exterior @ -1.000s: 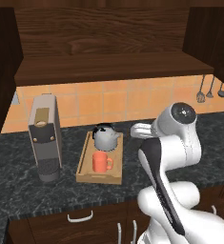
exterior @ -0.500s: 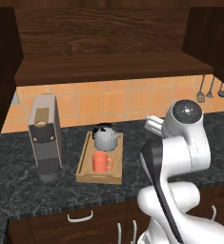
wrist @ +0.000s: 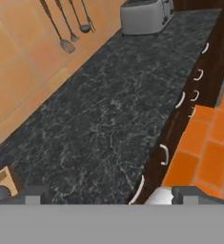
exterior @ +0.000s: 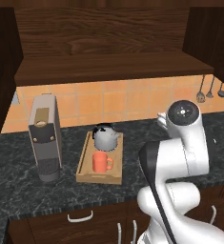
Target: Pick the kettle from the counter and place it on the tray. Then pick the mug from the cabinet and place it on the tray. Then close the cabinet doors.
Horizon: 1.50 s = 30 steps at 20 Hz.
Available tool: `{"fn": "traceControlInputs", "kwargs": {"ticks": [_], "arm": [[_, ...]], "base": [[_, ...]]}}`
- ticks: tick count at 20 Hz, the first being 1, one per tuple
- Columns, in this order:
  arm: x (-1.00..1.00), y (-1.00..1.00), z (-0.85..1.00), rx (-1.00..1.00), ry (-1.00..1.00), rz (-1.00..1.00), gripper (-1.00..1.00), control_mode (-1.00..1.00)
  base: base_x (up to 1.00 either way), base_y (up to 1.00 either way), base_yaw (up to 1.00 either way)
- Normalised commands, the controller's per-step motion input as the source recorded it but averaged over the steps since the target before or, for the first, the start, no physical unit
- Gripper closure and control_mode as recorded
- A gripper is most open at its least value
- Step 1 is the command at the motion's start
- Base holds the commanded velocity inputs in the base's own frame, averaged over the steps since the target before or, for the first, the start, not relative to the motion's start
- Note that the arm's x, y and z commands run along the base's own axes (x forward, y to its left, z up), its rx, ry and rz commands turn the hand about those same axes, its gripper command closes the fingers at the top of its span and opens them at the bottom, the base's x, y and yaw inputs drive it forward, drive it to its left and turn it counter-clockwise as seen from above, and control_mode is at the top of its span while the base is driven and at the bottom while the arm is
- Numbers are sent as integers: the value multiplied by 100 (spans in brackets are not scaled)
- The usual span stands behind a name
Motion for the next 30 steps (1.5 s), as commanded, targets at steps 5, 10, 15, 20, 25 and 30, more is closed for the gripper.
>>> {"fn": "traceControlInputs", "kwargs": {"ticks": [5, 10, 15, 20, 25, 30], "arm": [[-18, -29, 14, 0, -5, -28, -100, -100], [-23, -30, 22, 0, 0, -20, -100, -100], [-24, -33, 22, 0, 0, -19, -100, -100], [-18, -31, 12, 0, 0, -14, -100, -100], [-15, -30, 2, -5, 0, -12, -100, -100], [-27, -60, 4, -3, -16, -9, -100, -100]], "base": [[0, 0, 0], [0, 0, 0], [0, 0, 0], [0, 0, 0], [0, 0, 0], [0, 0, 0]]}}
